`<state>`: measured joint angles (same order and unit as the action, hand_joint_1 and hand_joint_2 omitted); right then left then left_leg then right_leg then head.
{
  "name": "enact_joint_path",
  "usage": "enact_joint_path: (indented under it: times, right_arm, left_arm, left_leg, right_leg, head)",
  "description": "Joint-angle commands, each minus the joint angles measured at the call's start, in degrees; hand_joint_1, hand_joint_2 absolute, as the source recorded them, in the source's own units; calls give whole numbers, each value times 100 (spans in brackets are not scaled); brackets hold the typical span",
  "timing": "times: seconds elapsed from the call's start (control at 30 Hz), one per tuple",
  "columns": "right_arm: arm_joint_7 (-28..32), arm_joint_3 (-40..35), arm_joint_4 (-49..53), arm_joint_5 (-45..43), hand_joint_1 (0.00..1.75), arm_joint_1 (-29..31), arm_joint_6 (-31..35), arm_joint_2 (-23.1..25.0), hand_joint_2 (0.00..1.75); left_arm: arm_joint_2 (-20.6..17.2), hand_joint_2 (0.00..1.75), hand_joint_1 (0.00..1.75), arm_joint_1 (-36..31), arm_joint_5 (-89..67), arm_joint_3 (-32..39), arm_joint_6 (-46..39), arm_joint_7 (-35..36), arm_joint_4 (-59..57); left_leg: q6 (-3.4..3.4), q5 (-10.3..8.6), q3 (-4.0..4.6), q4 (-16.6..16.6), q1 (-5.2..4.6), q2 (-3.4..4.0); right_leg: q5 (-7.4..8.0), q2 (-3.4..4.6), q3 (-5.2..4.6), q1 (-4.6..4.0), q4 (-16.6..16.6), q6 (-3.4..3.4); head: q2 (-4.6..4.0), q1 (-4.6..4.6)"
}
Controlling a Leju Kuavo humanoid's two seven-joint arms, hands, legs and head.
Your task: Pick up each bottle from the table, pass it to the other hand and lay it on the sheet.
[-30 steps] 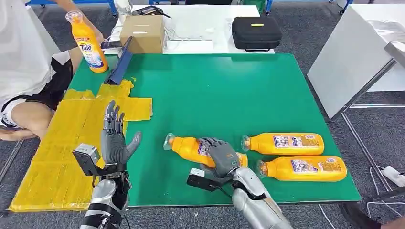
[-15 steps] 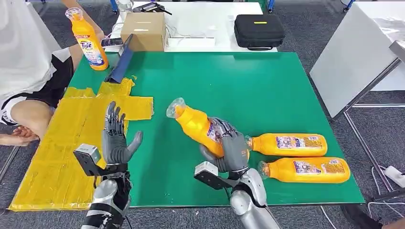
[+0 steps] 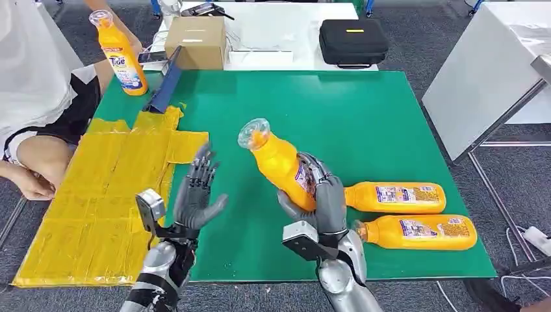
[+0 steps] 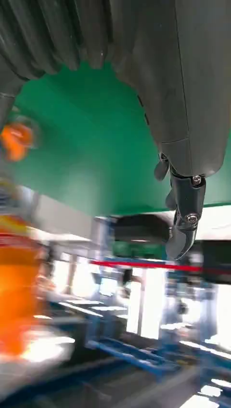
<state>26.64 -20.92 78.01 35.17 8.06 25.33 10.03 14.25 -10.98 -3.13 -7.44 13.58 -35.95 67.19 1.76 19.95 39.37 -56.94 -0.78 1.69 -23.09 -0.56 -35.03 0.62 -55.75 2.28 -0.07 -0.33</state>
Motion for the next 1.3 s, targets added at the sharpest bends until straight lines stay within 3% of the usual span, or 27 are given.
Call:
enact_joint_path:
  times: [0.03,0.13,0.23,0.4,1.03,1.07,1.1,1.17,1.3]
  right_arm:
    - [-14,-76,-622,-98,175,219,-466,135,175]
    - [7,-197,-818,-99,175,277,-609,222,175]
    - [13,-231,-850,-97,175,295,-635,240,175]
    - [173,-873,-946,42,175,424,-867,430,175]
    - [259,-1995,-1095,135,175,585,-587,468,175]
    - [264,-2005,-1136,117,175,594,-566,460,175]
    - [264,-2002,-1167,94,175,593,-551,456,175]
    - [273,-1994,-1200,71,175,594,-528,450,175]
    - [279,-1986,-1205,63,175,591,-517,450,175]
  left_arm:
    - [-304,175,0,16,-4,-1057,79,104,590]
    - [-307,175,0,-3,-39,-1139,55,121,645]
    - [-313,175,0,-7,-39,-1147,52,121,634]
    - [-267,175,0,-162,-42,-1234,23,125,470]
    - [-101,175,0,-614,-87,-1041,-433,108,-361]
    - [-92,175,93,-603,-73,-1008,-455,92,-331]
    - [-86,175,175,-581,-62,-973,-491,68,-270]
    - [-90,175,175,-559,-58,-946,-524,60,-190]
    - [-87,175,175,-555,-56,-932,-544,60,-164]
  left_leg:
    - [-23,29,-44,-11,10,-11]
    - [-11,7,-13,1,5,-7]
    - [-18,20,-34,-2,7,-7]
    - [-15,14,-20,-1,7,-4]
    - [-22,21,-39,-3,10,-17]
    - [-17,12,-25,1,7,-14]
    - [-14,9,-17,2,8,-12]
    - [-23,24,-44,-3,11,-17]
    - [-14,12,-19,0,8,-15]
  right_leg:
    - [-24,10,45,-4,-5,-13]
    - [-6,4,14,-2,3,-4]
    - [-15,10,35,-3,2,-8]
    - [-10,9,20,-3,1,-6]
    - [-27,0,38,-3,-1,-19]
    - [-19,-3,24,-2,2,-14]
    - [-13,-3,16,-3,3,-11]
    - [-25,0,43,-4,0,-13]
    - [-14,-7,19,-4,3,-7]
  head:
    - [0,-2]
    - [0,-2]
    - [0,-2]
    - [0,-2]
    - [0,0]
    - [0,0]
    - [2,0]
    - [0,0]
    - [0,0]
